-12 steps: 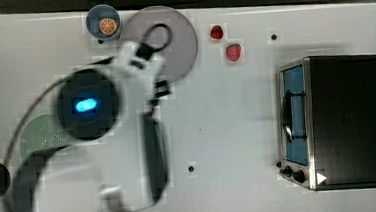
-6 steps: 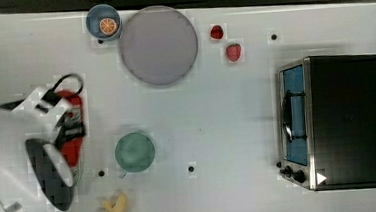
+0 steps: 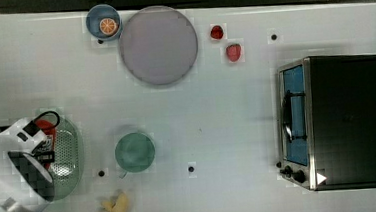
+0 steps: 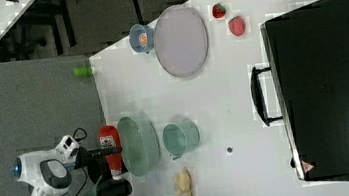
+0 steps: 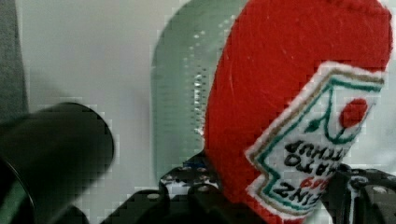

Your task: Pick Ketchup from the table and place it in strainer.

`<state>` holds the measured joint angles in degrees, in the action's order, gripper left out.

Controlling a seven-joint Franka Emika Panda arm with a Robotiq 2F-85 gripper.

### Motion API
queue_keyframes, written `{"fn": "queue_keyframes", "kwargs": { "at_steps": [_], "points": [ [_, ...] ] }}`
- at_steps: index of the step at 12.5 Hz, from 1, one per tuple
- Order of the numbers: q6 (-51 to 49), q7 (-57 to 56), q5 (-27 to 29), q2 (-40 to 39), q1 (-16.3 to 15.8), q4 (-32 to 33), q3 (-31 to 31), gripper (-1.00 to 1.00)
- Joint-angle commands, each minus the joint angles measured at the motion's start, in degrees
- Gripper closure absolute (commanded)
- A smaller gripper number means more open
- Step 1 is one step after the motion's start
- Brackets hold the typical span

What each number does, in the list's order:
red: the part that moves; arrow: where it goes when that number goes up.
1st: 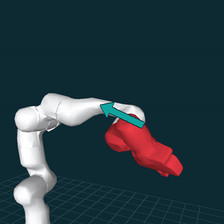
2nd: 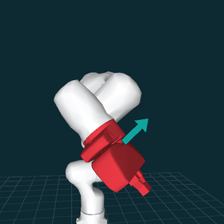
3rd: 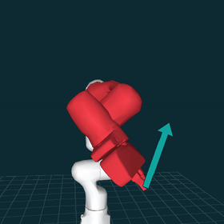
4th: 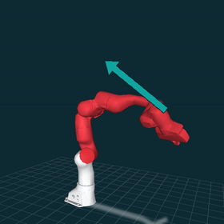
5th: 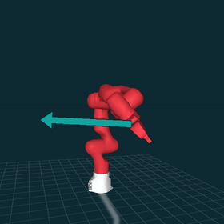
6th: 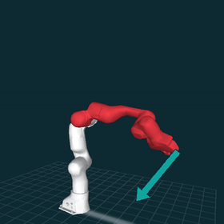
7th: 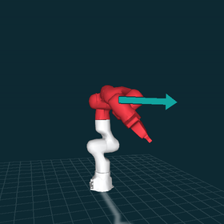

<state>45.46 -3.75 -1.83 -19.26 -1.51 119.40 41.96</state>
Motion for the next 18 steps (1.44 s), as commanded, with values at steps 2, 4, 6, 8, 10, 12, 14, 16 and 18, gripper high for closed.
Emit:
{"fn": "queue_keyframes", "kwargs": {
  "at_steps": [2, 4, 6, 8, 10, 12, 14, 16, 18],
  "points": [
    [6.4, 6.6, -3.9, -5.5, 0.0, -0.5, -1.5, -0.21],
    [7.5, 6.6, -6.3, -8.6, -0.1, -0.5, -2.3, -0.51],
    [10.4, 6.8, -7.0, -9.1, 0.0, -1.2, -2.6, -0.95],
    [9.9, 10.2, -6.5, -6.6, 0.3, -2.0, -2.6, -1.00],
    [6.8, 15.6, -6.3, -1.9, 1.3, -3.2, -2.6, -1.00],
    [1.3, 16.2, -6.3, 3.8, 3.8, -4.0, -2.9, -1.00],
    [-5.0, 16.2, -6.2, 9.7, 7.3, -4.9, -3.7, -1.00],
    [-11.7, 16.2, -5.6, 15.5, 10.7, -6.5, -6.0, -1.00],
    [-19.6, 16.2, -4.1, 20.1, 13.3, -8.2, -9.8, -1.00]
  ]
}}
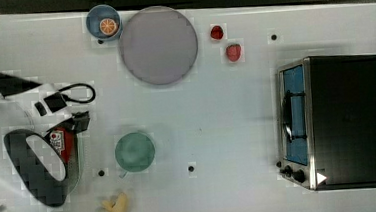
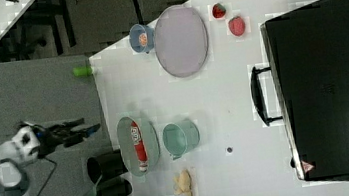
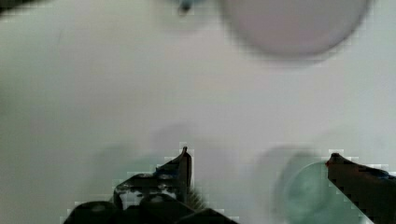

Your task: Pick Ketchup from the table and place it in strainer.

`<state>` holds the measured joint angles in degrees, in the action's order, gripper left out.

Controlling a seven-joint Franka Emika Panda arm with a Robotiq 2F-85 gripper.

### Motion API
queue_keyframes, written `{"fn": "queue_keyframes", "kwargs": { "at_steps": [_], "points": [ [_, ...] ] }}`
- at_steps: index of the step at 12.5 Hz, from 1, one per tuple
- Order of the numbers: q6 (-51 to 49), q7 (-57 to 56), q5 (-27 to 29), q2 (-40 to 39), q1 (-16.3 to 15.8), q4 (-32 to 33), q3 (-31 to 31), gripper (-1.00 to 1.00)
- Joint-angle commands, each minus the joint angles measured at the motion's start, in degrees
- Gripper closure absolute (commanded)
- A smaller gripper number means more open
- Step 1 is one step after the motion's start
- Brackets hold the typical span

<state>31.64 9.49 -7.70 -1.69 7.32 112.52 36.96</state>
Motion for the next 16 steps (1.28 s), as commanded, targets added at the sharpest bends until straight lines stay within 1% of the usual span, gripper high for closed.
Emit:
{"fn": "queue_keyframes", "kwargs": {
  "at_steps": [1, 3, 5, 7, 9, 10, 12, 16],
  "points": [
    [-9.5, 3.0, 3.1, 4.3, 5.4, -2.2, -7.3, -1.00],
    [-14.6, 3.0, 5.4, 6.6, 6.4, -4.5, -12.9, -1.00],
    [-17.6, 2.8, 6.0, 7.4, 6.4, -7.2, -18.0, -1.00],
    [-22.2, 1.8, 6.5, 7.5, 6.4, -9.5, -21.2, -1.00],
    [-27.3, 1.7, 7.4, 7.5, 6.4, -11.2, -23.0, -1.00],
    [-28.2, 0.8, 7.4, 7.5, 6.4, -11.6, -23.4, -1.00],
    [-29.1, -2.1, 7.4, 7.5, 6.4, -12.2, -24.0, -1.00],
    [-29.1, -2.4, 7.4, 7.2, 6.5, -12.2, -25.2, -1.00]
  ]
}}
